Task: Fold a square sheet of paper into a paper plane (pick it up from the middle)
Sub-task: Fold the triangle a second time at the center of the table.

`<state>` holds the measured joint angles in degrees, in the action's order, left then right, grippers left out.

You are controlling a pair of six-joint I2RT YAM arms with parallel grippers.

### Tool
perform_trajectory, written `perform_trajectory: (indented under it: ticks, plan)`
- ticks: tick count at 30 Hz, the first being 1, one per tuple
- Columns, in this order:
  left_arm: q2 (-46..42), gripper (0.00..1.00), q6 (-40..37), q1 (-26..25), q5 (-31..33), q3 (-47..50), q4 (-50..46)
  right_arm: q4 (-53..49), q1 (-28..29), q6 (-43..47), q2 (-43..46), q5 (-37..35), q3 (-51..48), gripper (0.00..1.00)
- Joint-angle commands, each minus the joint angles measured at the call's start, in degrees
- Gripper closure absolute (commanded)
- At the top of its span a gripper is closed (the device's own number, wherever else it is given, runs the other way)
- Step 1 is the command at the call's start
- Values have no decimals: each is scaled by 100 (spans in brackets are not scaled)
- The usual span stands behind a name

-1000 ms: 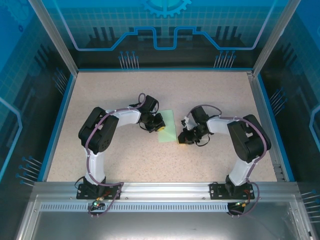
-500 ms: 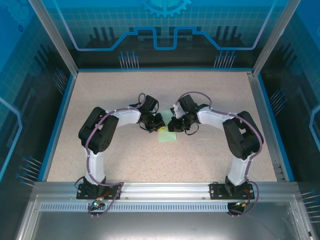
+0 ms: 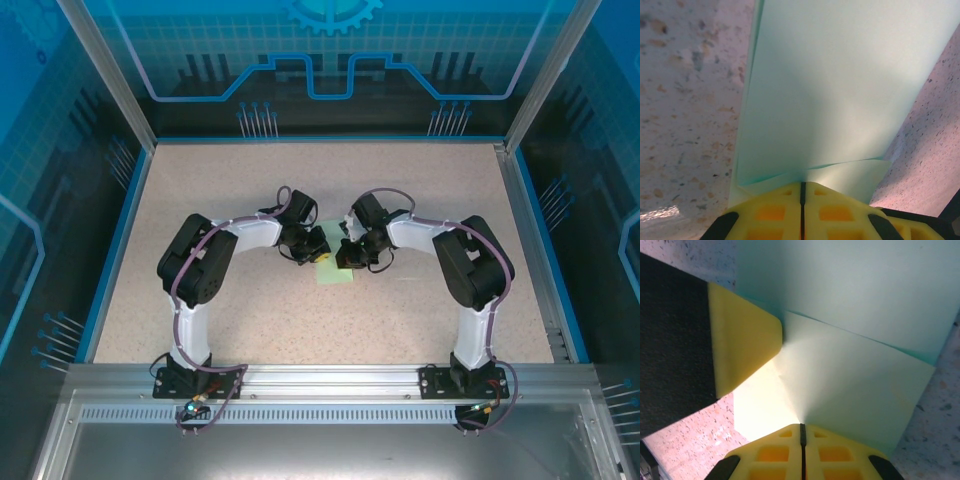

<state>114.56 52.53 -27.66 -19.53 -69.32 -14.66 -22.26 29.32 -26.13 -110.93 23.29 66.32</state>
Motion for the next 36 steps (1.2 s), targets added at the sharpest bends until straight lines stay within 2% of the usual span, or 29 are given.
perform_trajectory:
  ticks: [1, 23, 29, 36]
  plan:
    - [391, 93, -6, 0, 371, 59, -637, -297, 34, 184, -86, -70, -111, 93]
    - [473, 93, -15, -3, 450, -3, -765, -762, -237, 533, 430, -256, -828, 93]
    - [475, 93, -9, -2, 435, -3, -766, -830, -339, 566, 686, -230, -1126, 93]
    - [448, 93, -15, -3, 415, -9, -741, -641, -332, 407, 1280, -21, -990, 92]
